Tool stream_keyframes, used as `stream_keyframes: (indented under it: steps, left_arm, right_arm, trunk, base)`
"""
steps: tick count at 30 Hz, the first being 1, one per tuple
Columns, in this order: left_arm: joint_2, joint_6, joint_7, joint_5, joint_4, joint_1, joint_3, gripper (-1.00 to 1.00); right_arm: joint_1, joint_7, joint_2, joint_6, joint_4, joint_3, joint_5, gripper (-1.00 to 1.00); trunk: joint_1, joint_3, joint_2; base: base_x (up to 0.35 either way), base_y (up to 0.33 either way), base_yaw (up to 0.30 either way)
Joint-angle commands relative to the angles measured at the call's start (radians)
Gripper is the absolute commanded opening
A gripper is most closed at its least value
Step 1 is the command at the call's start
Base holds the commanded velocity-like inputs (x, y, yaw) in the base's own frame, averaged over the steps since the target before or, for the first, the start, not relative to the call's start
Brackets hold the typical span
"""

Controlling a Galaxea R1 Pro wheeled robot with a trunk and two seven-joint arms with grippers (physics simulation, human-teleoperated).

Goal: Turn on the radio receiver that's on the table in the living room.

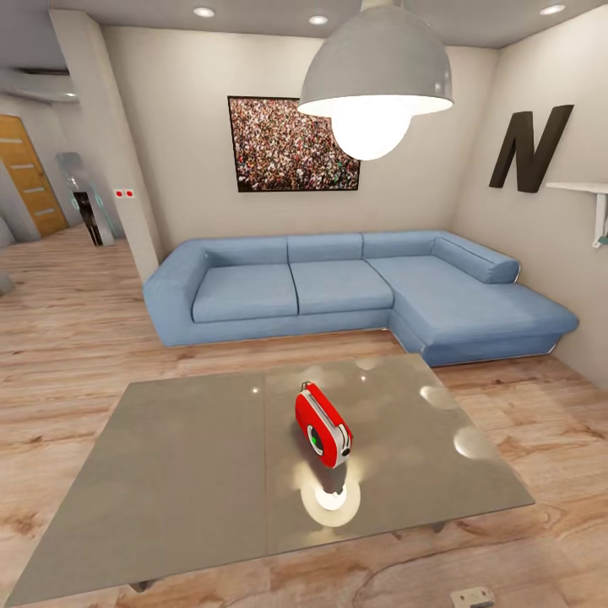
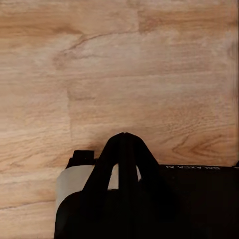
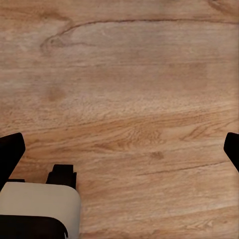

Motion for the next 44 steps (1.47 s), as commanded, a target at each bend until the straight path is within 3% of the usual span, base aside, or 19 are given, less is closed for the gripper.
stream_keyframes:
  steps: [1, 44]
  left_arm:
    - [-0.007, 0.000, -0.001, 0.000, 0.000, 0.000, 0.000, -1.00]
    - [-0.025, 0.000, -0.002, 0.001, 0.000, 0.000, 0.001, -1.00]
  right_arm:
    - [0.000, 0.000, 0.000, 0.000, 0.000, 0.000, 0.000, 1.00]
    - [0.000, 0.000, 0.000, 0.000, 0.001, 0.000, 0.000, 1.00]
  trunk:
    - [0.000, 0.000, 0.000]
    - [0.000, 0.000, 0.000]
  base:
    - [0.000, 0.000, 0.000]
    - [0.000, 0.000, 0.000]
